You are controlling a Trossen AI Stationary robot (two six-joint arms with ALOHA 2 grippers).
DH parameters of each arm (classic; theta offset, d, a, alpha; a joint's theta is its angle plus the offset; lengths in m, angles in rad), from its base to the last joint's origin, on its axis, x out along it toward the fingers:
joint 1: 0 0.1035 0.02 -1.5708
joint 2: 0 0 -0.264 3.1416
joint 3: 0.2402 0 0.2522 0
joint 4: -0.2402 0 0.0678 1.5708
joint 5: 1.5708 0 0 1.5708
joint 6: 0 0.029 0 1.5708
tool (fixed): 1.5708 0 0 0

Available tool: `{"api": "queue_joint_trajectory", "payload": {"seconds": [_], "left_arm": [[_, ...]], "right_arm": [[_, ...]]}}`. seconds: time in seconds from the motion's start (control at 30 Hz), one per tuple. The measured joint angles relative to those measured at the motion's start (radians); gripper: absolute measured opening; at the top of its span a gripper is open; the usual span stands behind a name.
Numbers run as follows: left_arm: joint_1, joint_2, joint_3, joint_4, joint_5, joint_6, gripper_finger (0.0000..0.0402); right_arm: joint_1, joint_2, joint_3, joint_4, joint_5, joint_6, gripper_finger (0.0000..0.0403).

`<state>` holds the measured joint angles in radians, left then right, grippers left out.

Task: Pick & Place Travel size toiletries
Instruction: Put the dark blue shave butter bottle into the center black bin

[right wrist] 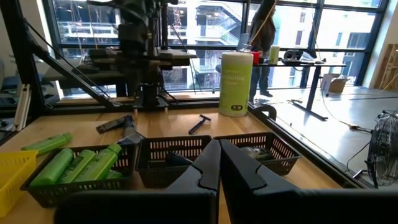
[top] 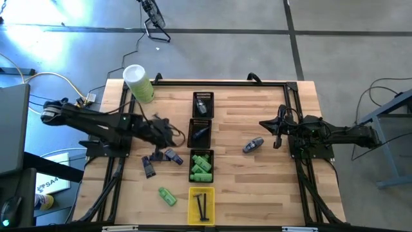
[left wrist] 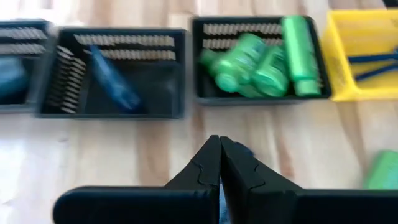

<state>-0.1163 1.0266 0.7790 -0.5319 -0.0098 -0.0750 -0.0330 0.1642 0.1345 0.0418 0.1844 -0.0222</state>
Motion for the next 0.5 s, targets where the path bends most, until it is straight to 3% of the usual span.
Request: {"api": "queue_joint_trajectory", "payload": {"seconds": [0.33,0.5], "left_arm": [[-0.054,0.100,0.014,0.002,0.000,-0.126,0.0001],[-0.054,0.143,0.013,-0.009,0.000,-0.166,0.0040]], "right_arm": [[0.000,0.000,0.000,-0.001,0.000,-0.009,0.0002],[0.000,0.000,0.001,-0.001,-0.001,-0.004,0.0002]]}}
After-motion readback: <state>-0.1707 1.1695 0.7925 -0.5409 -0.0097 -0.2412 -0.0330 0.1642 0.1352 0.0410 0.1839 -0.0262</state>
